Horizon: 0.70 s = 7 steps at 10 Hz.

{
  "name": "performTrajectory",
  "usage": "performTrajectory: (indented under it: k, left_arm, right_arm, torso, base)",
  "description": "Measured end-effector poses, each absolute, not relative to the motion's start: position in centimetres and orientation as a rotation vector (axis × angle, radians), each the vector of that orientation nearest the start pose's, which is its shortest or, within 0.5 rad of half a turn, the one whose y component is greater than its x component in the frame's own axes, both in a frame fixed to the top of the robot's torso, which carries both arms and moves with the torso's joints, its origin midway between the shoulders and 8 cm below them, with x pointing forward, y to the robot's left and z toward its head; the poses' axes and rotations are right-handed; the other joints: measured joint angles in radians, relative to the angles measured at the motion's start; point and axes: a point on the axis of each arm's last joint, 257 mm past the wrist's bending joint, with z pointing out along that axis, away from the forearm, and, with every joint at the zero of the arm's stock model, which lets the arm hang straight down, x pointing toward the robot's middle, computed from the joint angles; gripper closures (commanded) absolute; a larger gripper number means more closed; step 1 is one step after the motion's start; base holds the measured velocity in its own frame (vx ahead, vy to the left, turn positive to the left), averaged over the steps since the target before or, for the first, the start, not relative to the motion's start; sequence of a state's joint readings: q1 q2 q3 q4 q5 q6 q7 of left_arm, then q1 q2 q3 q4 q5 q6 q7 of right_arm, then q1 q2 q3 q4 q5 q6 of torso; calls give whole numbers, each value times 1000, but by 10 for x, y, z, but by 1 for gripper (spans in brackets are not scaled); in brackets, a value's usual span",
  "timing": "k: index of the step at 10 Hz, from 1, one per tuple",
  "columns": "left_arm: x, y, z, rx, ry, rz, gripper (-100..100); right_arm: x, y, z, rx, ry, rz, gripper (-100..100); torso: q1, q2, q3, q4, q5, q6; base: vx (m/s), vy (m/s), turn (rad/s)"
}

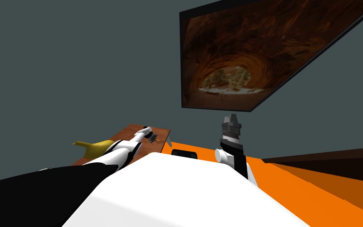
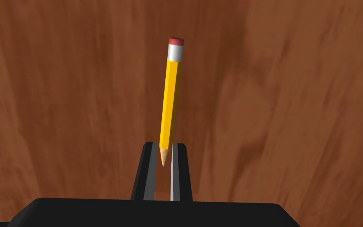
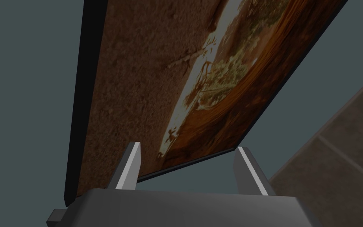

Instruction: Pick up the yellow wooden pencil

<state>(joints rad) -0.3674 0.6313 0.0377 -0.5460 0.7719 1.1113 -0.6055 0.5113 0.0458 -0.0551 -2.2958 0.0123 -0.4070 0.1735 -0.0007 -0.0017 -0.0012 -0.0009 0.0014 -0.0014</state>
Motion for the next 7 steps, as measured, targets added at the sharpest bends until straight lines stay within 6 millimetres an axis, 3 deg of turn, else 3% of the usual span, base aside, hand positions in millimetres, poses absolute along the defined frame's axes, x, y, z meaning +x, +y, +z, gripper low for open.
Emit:
performTrajectory:
  k: [6,7]
  left_arm:
    - [312,475,-494,-2163,2322,-126,100]
    - [312,474,-494,-2164,2323,-125,0]
  right_arm:
    - [350,-306,10,679,685,1053,0]
    - [350,-306,10,679,685,1053,0]
  torso:
    - [0,0,0,0,0,-1]
    - [0,0,0,0,0,-1]
  base:
    - [9,-6,25]
    - [0,0,0]
